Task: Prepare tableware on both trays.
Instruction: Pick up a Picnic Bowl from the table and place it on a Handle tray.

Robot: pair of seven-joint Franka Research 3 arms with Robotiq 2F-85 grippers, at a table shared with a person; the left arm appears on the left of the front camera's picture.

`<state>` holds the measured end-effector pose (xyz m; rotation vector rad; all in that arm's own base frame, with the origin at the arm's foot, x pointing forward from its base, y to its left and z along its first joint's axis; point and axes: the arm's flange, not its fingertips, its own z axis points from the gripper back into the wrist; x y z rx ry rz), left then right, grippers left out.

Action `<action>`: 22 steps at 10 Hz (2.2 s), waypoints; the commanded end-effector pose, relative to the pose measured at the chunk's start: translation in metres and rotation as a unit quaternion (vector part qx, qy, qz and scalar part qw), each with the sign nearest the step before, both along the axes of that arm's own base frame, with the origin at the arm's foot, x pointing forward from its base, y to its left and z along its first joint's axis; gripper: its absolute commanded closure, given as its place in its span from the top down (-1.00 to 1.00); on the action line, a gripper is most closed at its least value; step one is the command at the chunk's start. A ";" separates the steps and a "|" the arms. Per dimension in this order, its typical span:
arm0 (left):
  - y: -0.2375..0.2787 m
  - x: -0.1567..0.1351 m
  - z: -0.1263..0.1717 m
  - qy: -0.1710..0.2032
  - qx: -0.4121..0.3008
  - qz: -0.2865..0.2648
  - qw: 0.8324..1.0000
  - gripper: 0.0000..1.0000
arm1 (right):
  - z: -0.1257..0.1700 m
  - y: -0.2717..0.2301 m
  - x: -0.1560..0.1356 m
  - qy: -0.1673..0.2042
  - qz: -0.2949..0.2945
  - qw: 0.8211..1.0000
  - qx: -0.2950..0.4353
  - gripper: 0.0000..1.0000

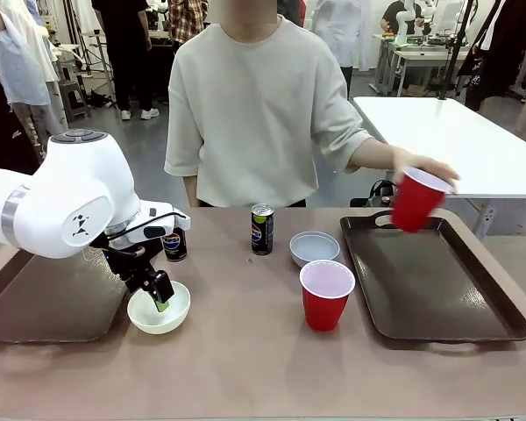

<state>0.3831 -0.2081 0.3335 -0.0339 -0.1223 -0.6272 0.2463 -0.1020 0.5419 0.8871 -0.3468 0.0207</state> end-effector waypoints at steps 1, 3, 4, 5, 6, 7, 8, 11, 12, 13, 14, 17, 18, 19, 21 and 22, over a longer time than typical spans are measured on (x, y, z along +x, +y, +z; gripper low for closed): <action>-0.007 0.004 -0.002 -0.007 0.004 0.003 1.000 0.59 | -0.001 0.000 0.002 -0.011 0.007 1.000 0.013 1.00; -0.007 0.004 0.002 -0.011 0.002 0.002 1.000 0.23 | -0.001 0.000 0.002 -0.011 0.007 1.000 0.013 1.00; -0.006 0.005 0.003 -0.010 0.005 0.002 1.000 -0.15 | -0.001 0.000 0.002 -0.011 0.007 1.000 0.013 1.00; -0.005 0.005 0.002 -0.015 0.013 0.003 1.000 0.14 | -0.001 0.000 0.002 -0.011 0.007 1.000 0.013 1.00; -0.005 0.003 0.002 -0.022 0.022 0.005 0.999 -0.52 | -0.001 0.000 0.002 -0.011 0.007 1.000 0.013 1.00; -0.004 0.001 0.001 -0.028 0.032 0.005 0.999 -0.24 | -0.001 0.000 0.002 -0.011 0.007 1.000 0.013 1.00; -0.003 -0.001 0.001 -0.031 0.041 0.008 0.999 -0.91 | -0.001 0.000 0.002 -0.011 0.007 1.000 0.013 1.00; 0.004 -0.003 0.006 -0.023 0.043 0.026 0.999 -1.00 | -0.001 0.000 0.002 -0.011 0.007 1.000 0.013 1.00; 0.006 -0.004 0.009 -0.013 0.039 0.035 0.999 -1.00 | -0.001 0.000 0.002 -0.011 0.007 1.000 0.013 1.00; 0.009 -0.004 0.012 -0.001 0.035 0.044 0.998 -1.00 | -0.001 0.000 0.002 -0.011 0.007 1.000 0.013 1.00; 0.012 -0.003 0.014 0.006 0.031 0.054 0.998 -1.00 | -0.001 0.000 0.002 -0.011 0.007 1.000 0.013 1.00; 0.017 0.000 0.017 0.057 0.043 0.123 0.990 -1.00 | -0.001 0.000 0.002 -0.011 0.007 1.000 0.013 1.00; 0.021 -0.001 0.035 0.076 0.019 0.146 0.986 -1.00 | -0.001 0.000 0.002 -0.011 0.007 1.000 0.013 1.00; 0.026 -0.005 0.062 0.072 -0.004 0.162 0.984 -1.00 | -0.001 0.000 0.002 -0.011 0.007 1.000 0.013 1.00; 0.034 -0.015 0.121 0.038 -0.032 0.181 0.982 -1.00 | -0.001 0.000 0.002 -0.011 0.007 1.000 0.013 1.00; 0.036 -0.019 0.142 0.024 -0.041 0.187 0.981 -1.00 | -0.001 0.000 0.002 -0.011 0.007 1.000 0.013 1.00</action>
